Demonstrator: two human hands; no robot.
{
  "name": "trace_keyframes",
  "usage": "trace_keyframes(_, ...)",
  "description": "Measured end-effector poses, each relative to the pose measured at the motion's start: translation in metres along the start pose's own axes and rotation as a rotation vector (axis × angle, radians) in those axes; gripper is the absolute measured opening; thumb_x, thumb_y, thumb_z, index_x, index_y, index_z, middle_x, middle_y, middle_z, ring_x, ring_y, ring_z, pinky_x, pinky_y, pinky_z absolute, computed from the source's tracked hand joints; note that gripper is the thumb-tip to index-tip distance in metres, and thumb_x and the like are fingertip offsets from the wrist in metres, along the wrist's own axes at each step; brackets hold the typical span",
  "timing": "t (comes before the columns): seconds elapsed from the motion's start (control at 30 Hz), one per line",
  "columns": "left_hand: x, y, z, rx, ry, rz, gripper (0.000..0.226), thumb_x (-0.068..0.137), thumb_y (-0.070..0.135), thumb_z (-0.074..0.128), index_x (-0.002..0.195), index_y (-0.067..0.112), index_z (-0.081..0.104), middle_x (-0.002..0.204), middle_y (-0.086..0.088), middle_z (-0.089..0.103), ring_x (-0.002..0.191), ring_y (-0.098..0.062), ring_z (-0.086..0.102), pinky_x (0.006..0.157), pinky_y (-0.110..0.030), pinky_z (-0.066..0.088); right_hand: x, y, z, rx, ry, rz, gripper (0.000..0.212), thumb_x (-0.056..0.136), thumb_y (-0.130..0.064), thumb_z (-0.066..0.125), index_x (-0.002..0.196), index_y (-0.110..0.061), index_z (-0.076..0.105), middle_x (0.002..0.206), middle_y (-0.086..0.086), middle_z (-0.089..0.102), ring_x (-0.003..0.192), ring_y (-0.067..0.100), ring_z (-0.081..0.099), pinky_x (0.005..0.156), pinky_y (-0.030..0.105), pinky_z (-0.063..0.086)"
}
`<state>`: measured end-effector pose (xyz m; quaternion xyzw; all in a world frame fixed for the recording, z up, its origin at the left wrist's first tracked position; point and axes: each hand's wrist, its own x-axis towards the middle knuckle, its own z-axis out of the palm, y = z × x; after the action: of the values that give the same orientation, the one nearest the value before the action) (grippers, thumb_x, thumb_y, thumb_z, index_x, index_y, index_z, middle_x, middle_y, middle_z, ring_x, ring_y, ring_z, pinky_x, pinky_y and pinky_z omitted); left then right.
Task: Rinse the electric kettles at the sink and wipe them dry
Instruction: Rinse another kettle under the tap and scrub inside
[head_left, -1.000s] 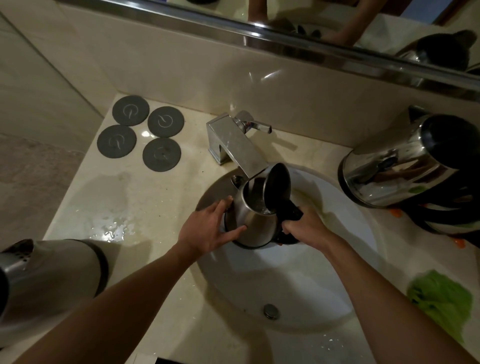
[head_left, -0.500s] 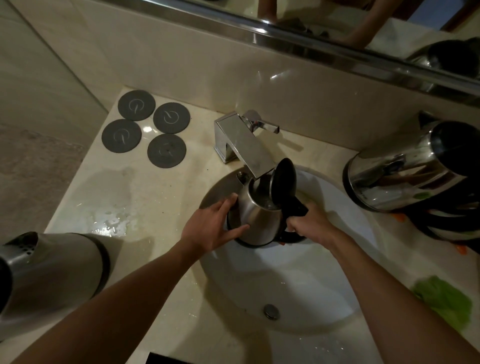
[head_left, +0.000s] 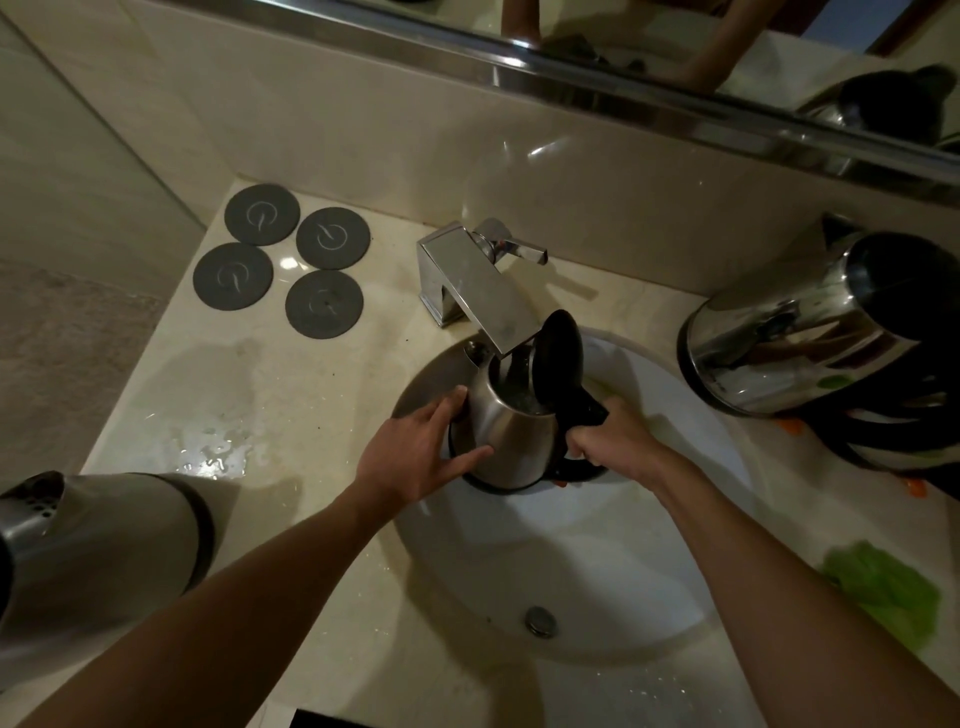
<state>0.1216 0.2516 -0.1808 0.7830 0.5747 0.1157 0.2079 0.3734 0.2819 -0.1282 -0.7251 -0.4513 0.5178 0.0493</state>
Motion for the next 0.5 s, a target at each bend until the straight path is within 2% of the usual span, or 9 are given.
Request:
trace_keyframes(0.07, 0.0001, 0.0002, -0.0006, -0.010, 0.006, 0.000, 0.102, 0.079, 0.087, 0.024, 0.149, 0.013, 0.037, 0.126, -0.006, 0.065, 0.100, -0.022, 0.069, 0.079, -0.032, 0.055, 0.0001, 0.0002, 0.0006, 0.005, -0.001, -0.008, 0.016, 0.072, 0.007, 0.060, 0.067, -0.006, 0.050, 0.055, 0.006, 0.047, 0.050, 0.017, 0.047, 0.051, 0.025, 0.036)
trace_keyframes(0.23, 0.0002, 0.0018, 0.0008, -0.009, -0.010, -0.018, 0.092, 0.083, 0.075, 0.047, 0.151, 0.015, 0.033, 0.127, -0.004, 0.065, 0.100, -0.020, 0.068, 0.081, -0.029, 0.053, 0.0002, 0.0028, 0.0019, 0.016, 0.008, -0.003, 0.017, 0.071, 0.005, 0.061, 0.065, -0.008, 0.052, 0.055, 0.005, 0.050, 0.051, 0.017, 0.050, 0.050, 0.023, 0.039)
trace_keyframes(0.5, -0.0033, 0.0063, -0.0040, 0.003, -0.026, -0.031, 0.088, 0.086, 0.069, 0.052, 0.153, 0.017, 0.030, 0.130, -0.007, 0.063, 0.103, -0.025, 0.067, 0.084, -0.035, 0.054, -0.0064, 0.0000, 0.0041, 0.017, 0.018, 0.002, 0.011, 0.069, 0.003, 0.061, 0.070, -0.006, 0.054, 0.058, 0.008, 0.051, 0.053, 0.019, 0.051, 0.054, 0.028, 0.040)
